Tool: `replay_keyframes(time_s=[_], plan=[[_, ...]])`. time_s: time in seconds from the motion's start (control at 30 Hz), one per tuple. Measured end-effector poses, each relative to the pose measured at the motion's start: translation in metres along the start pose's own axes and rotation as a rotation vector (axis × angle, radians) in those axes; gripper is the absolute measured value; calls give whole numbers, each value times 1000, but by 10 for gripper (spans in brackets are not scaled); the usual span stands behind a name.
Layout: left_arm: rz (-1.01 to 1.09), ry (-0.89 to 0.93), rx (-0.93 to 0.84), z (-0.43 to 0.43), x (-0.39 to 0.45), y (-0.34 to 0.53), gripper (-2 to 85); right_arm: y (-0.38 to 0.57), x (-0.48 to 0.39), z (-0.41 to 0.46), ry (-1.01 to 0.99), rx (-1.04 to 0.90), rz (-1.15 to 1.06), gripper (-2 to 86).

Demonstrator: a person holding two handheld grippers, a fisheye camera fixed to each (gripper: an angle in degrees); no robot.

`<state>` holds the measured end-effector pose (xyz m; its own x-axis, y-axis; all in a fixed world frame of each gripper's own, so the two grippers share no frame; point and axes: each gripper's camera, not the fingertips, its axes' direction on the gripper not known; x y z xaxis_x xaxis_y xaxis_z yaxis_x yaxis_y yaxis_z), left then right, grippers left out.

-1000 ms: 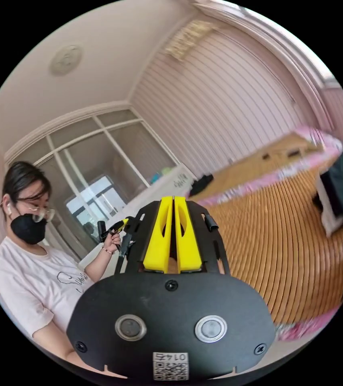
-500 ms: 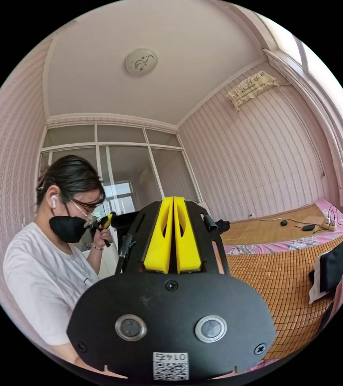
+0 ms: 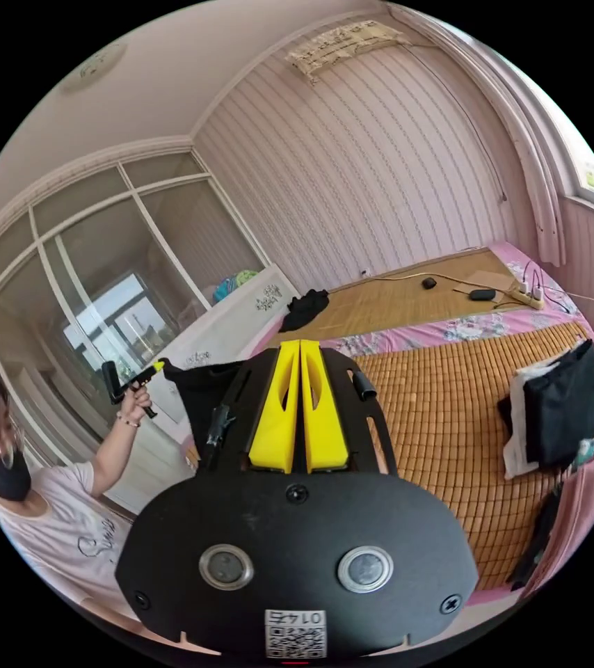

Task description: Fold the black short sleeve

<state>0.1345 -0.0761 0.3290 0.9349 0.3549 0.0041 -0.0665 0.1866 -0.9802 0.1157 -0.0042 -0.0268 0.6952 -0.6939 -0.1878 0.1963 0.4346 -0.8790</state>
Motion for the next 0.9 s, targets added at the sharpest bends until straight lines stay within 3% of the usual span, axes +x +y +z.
replay_keyframes(time_s=[0.1, 0.17, 0.3, 0.47, 0.53, 0.67, 0.9], plan=[[-12, -64, 48, 28, -10, -32, -7, -45, -8, -4, -94, 110, -15, -4], [-63, -8, 139, 25, -15, -46, -7, -58, -29, -22, -190, 207, -117, -4], [-80, 82, 215, 22, -25, -38, -7, -29, -44, -26, -197, 193, -249, -4], [-142, 35, -27, 79, -52, 43, -5, 90, 18, 47, -44, -122, -58, -3], [-271, 48, -227, 132, -77, 105, -4, 139, 51, 82, -19, -227, 110, -3], [-495, 6, -404, 198, -101, 197, -4, 219, 88, 153, 119, -473, 266, -2], [-563, -102, -713, 272, -113, 285, 0, 273, 109, 195, 193, -659, 408, -2]])
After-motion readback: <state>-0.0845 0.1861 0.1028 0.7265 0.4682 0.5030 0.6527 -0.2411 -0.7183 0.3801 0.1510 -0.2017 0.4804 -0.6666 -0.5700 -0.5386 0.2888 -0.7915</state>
